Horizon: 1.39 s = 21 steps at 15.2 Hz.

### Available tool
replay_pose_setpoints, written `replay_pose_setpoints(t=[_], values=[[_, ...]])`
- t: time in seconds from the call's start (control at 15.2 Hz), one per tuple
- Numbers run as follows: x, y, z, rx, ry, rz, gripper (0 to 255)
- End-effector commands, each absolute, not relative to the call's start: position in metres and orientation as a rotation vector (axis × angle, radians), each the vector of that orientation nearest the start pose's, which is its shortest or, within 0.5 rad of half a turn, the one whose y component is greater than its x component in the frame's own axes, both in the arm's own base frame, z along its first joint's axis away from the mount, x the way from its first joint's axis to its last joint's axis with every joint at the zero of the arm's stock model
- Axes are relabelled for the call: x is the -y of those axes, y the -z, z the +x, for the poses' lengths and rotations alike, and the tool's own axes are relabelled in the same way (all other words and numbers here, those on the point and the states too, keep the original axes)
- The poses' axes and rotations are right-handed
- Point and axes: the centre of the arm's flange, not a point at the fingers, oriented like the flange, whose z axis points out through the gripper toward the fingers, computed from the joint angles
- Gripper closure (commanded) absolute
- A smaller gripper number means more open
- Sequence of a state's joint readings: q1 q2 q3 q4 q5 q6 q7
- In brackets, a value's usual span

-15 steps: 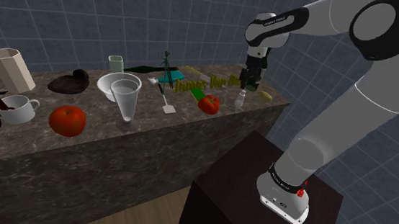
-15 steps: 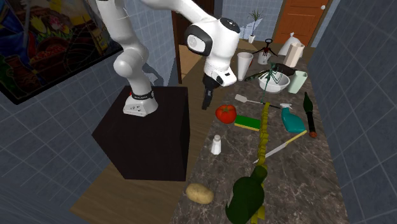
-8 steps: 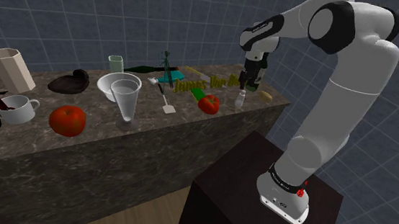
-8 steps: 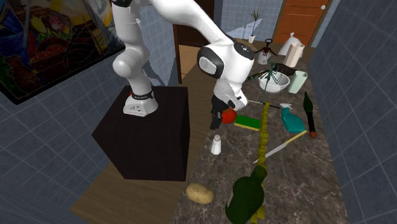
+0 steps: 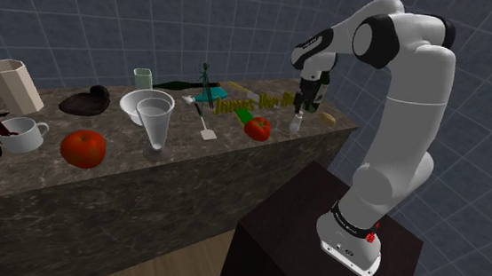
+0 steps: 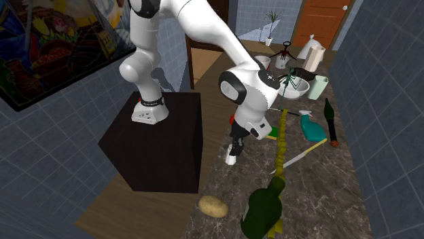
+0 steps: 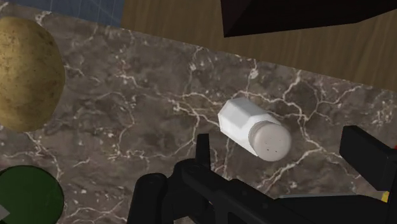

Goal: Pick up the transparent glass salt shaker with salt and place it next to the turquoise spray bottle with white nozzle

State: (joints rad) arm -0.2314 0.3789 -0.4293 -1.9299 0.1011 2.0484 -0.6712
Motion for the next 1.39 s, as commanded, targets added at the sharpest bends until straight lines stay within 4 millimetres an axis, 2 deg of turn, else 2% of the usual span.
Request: replay_pose_setpoints(t=[0.0, 0.2, 0.73, 0.79, 1.32], values=[[0.352, -0.28, 0.476, -0.055, -0.336, -3.043, 0], [0.35, -0.262, 0.472, -0.055, -0.336, -3.043, 0], [0.35, -0.262, 0.472, -0.055, -0.336, -3.043, 0], [0.35, -0.262, 0.472, -0.055, -0.336, -3.043, 255], [0.35, -0.262, 0.472, -0.055, -0.336, -3.043, 255]])
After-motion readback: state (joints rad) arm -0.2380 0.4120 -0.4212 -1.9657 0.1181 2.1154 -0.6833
